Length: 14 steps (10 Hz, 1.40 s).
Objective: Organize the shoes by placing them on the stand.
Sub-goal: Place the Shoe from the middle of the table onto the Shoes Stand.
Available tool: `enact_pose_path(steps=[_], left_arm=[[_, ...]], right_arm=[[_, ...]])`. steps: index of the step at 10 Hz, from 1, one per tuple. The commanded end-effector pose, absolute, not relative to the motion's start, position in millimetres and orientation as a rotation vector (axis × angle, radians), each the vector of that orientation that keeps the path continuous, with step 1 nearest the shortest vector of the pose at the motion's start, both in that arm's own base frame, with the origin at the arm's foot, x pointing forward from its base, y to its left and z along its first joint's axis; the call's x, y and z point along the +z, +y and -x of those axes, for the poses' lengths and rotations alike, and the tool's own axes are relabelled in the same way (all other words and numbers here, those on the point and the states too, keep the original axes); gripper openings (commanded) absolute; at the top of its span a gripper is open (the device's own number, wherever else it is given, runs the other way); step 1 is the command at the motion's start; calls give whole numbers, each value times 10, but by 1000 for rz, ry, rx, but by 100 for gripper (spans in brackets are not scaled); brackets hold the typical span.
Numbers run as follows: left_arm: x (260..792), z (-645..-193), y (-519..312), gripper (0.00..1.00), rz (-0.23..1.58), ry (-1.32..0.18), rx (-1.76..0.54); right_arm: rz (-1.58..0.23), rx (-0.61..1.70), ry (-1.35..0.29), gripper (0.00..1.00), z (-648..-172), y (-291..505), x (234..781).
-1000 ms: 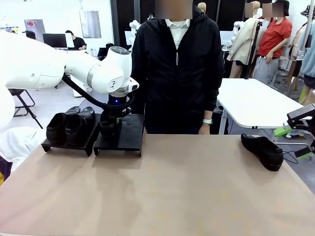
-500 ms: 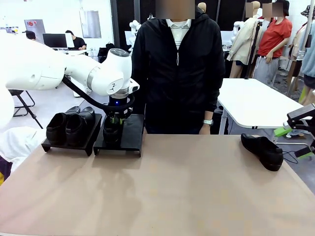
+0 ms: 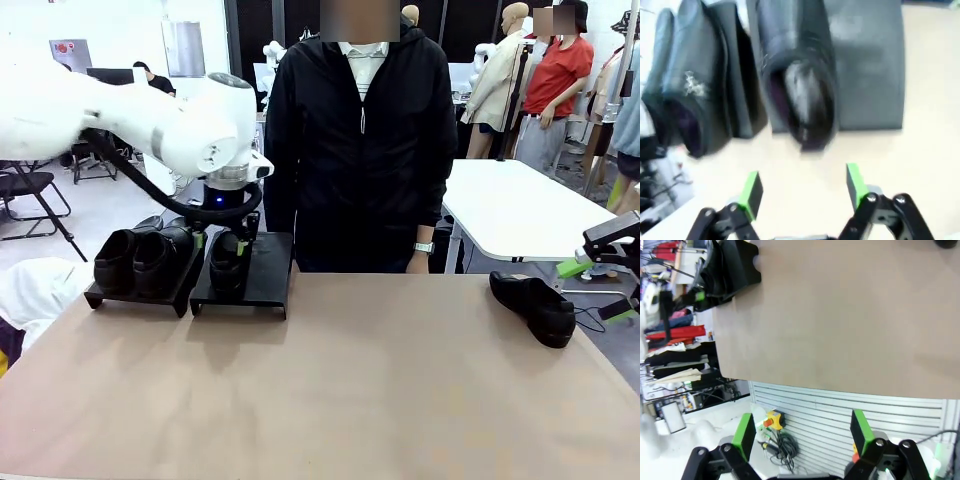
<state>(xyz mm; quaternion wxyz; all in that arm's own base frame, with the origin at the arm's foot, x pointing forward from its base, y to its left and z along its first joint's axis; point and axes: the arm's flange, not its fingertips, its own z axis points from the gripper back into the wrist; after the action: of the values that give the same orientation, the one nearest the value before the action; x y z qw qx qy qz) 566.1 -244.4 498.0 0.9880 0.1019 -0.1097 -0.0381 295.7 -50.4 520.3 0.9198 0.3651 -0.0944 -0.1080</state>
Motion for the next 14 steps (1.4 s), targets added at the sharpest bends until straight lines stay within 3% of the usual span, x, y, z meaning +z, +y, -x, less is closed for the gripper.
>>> enact_pose_path(steps=[1,4,5,8,9,10,14], left_arm=[[5121,-4796,-2090,100,-135,-130,-168],[4981,-3800,-1342,100,109,-68,-173],[4849,-3568,-960,100,275,-118,-117],[4501,-3449,395,100,851,-366,47],[4329,-3672,712,100,979,-320,81],[4673,-3389,15,100,578,-259,8],[4673,-3389,15,100,578,-259,8]], right_arm=[[-763,-213,-197,100,-2964,-516,5226],[-763,-213,-197,100,-2964,-516,5226],[-763,-213,-197,100,-2964,-516,5226],[-763,-213,-197,100,-2964,-516,5226],[-763,-213,-197,100,-2964,-516,5226],[-763,-213,-197,100,-2964,-516,5226],[-763,-213,-197,100,-2964,-516,5226]])
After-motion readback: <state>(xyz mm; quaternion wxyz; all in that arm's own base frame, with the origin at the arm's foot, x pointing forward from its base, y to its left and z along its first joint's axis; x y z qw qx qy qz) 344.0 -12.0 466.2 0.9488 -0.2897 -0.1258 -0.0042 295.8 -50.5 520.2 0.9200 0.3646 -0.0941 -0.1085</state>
